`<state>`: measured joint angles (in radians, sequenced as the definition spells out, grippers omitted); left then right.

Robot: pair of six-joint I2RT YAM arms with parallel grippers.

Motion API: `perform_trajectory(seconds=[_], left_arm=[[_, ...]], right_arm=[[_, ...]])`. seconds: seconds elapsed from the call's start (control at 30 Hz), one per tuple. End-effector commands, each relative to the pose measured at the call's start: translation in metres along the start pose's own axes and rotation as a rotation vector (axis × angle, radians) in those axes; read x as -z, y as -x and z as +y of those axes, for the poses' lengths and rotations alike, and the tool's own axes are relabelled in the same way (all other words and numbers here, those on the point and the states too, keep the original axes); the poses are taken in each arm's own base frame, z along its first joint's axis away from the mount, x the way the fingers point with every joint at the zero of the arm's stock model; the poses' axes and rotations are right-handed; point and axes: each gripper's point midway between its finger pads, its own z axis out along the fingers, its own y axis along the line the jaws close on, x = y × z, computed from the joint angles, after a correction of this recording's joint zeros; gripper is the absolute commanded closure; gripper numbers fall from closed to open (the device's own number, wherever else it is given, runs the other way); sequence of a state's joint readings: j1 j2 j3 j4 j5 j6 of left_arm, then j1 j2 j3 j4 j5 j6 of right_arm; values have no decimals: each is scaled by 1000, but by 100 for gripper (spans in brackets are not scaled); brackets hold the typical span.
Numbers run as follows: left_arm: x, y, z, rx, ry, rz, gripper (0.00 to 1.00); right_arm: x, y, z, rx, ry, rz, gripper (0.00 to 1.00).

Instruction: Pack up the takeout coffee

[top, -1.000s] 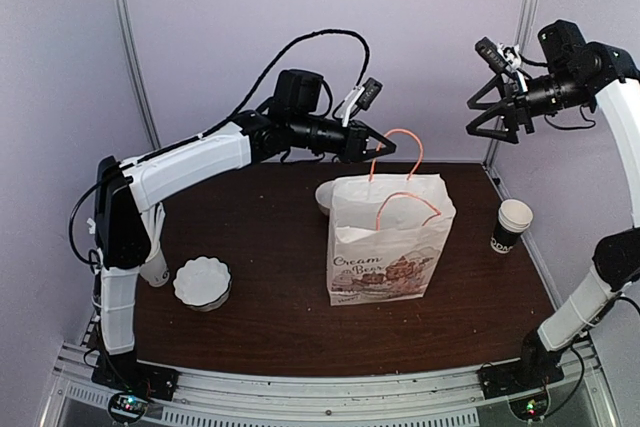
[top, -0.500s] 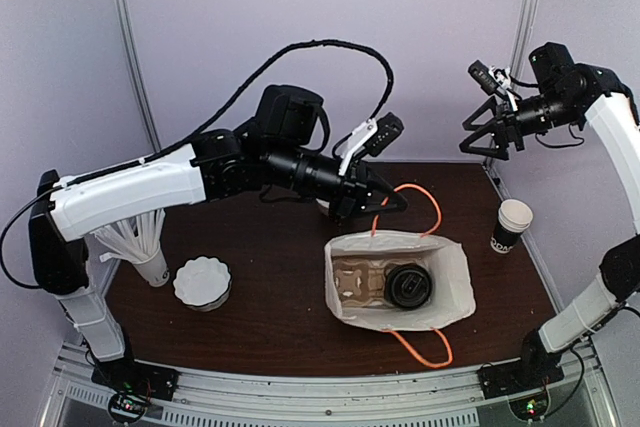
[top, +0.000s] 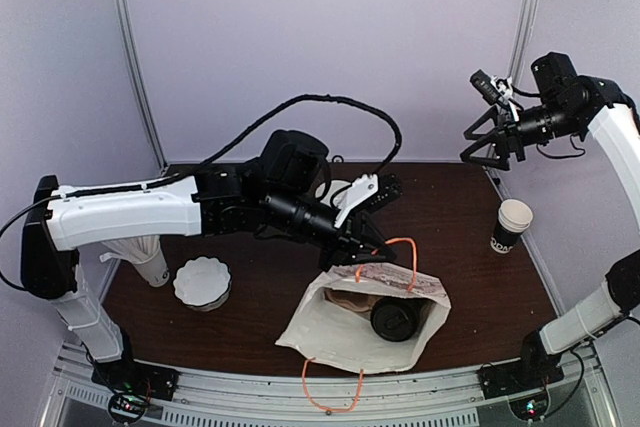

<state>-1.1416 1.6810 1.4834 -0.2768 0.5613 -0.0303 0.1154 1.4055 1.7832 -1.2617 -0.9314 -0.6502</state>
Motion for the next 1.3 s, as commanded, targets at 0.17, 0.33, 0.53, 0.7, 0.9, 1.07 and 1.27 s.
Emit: perform_trajectory(seconds=[0.17, 0.33, 0.53, 0.7, 0.9, 1.07, 1.27], left_arm=[[2, 40, 26, -82, 138, -70, 100], [-12, 46, 58, -82, 225, -48, 100], [-20, 54, 94, -58, 288, -62, 91], [-16, 58, 129, 15, 352, -88, 80], [3, 73, 157, 39, 411, -154, 75], [2, 85, 159, 33, 367, -186, 67], [-8, 87, 161, 31, 329, -175, 61]], right_arm=[[11, 0, 10, 22, -29, -28, 10], [11, -2, 12, 21, -28, -30, 11], [11, -7, 15, 19, -34, -23, 11], [9, -12, 15, 11, -36, -22, 10], [7, -16, 15, 3, -36, -23, 11], [5, -20, 14, 0, -40, -16, 11], [3, -24, 13, -2, -48, -7, 11]])
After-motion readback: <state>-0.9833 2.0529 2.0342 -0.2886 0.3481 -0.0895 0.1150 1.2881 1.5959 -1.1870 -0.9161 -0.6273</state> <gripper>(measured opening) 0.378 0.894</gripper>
